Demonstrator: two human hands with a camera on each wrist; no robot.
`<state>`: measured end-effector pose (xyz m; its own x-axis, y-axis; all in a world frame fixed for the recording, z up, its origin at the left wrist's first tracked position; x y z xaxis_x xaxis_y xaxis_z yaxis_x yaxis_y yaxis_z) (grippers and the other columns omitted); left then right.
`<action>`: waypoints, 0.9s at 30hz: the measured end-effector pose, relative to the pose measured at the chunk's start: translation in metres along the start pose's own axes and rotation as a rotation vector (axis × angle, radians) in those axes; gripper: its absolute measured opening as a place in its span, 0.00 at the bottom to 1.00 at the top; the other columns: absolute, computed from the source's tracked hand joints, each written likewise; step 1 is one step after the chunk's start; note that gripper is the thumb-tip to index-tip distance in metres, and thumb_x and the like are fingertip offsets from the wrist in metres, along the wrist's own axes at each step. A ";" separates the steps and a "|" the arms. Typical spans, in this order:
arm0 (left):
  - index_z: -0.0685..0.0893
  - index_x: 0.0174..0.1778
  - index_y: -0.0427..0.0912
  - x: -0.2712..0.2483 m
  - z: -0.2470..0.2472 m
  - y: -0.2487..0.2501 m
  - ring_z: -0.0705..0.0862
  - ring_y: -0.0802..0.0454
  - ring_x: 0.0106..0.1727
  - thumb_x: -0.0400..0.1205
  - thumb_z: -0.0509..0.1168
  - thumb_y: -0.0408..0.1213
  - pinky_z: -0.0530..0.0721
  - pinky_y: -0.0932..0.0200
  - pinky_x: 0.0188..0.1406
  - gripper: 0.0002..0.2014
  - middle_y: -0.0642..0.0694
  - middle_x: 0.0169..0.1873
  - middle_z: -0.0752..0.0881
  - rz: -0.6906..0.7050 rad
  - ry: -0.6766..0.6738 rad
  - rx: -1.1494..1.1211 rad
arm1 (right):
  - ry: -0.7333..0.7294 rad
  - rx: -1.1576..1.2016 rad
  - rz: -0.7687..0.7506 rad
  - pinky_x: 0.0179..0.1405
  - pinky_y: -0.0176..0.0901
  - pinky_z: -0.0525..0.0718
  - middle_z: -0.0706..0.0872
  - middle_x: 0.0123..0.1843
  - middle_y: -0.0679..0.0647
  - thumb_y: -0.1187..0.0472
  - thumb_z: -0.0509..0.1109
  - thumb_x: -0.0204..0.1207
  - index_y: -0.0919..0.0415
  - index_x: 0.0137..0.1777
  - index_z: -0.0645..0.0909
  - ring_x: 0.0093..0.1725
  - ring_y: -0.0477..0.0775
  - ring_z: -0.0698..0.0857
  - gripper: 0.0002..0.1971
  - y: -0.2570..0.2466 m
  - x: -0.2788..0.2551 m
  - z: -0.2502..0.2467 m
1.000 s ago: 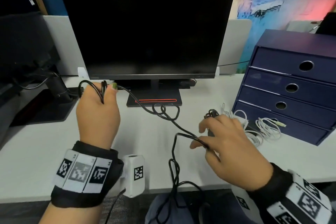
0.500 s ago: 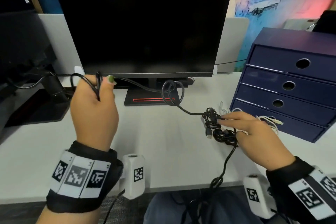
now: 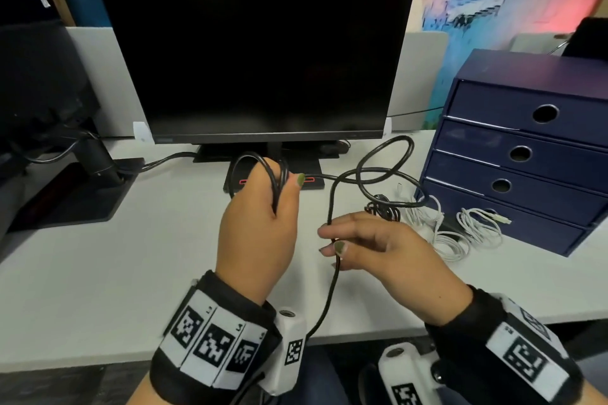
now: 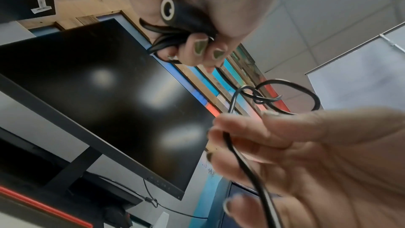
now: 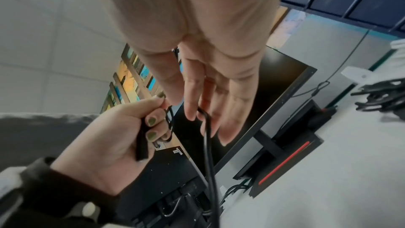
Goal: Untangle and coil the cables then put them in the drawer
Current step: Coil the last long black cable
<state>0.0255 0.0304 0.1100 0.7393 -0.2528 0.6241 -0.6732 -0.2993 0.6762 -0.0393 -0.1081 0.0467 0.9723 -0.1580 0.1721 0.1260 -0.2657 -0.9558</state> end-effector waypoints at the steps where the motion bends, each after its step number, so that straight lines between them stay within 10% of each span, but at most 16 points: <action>1: 0.74 0.40 0.45 -0.001 0.003 -0.001 0.76 0.55 0.32 0.84 0.59 0.43 0.74 0.63 0.29 0.09 0.51 0.25 0.75 0.002 -0.023 0.012 | 0.001 0.058 0.010 0.55 0.48 0.87 0.86 0.55 0.51 0.76 0.66 0.77 0.58 0.52 0.89 0.53 0.54 0.89 0.15 0.000 0.000 0.000; 6: 0.72 0.38 0.44 -0.001 0.009 -0.007 0.73 0.51 0.30 0.84 0.59 0.44 0.70 0.63 0.25 0.11 0.50 0.22 0.72 0.020 -0.091 0.137 | 0.011 0.329 0.021 0.53 0.48 0.87 0.89 0.53 0.62 0.71 0.68 0.66 0.64 0.56 0.88 0.53 0.60 0.89 0.18 -0.004 -0.004 -0.008; 11: 0.72 0.37 0.42 -0.002 0.010 -0.011 0.72 0.50 0.26 0.83 0.60 0.43 0.64 0.58 0.24 0.11 0.52 0.22 0.71 0.012 -0.088 0.219 | 0.104 0.473 -0.036 0.33 0.39 0.83 0.90 0.45 0.60 0.73 0.74 0.64 0.62 0.48 0.91 0.33 0.54 0.84 0.14 -0.017 -0.002 -0.019; 27: 0.73 0.36 0.57 -0.022 0.045 0.010 0.73 0.57 0.36 0.82 0.59 0.51 0.65 0.71 0.34 0.08 0.58 0.24 0.74 0.267 -0.559 0.184 | 0.478 -0.226 -0.237 0.32 0.33 0.75 0.84 0.36 0.45 0.77 0.56 0.78 0.49 0.43 0.82 0.30 0.41 0.76 0.21 -0.042 0.000 -0.066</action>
<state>0.0031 -0.0088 0.0856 0.4766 -0.7668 0.4300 -0.8582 -0.2998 0.4166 -0.0577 -0.1591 0.1028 0.7190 -0.4677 0.5142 0.2333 -0.5345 -0.8123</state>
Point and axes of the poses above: each hand's wrist, its own x-axis towards the middle knuckle, its own z-axis out of the palm, y = z × x, the point moved 9 cm from there along x, towards the middle knuckle
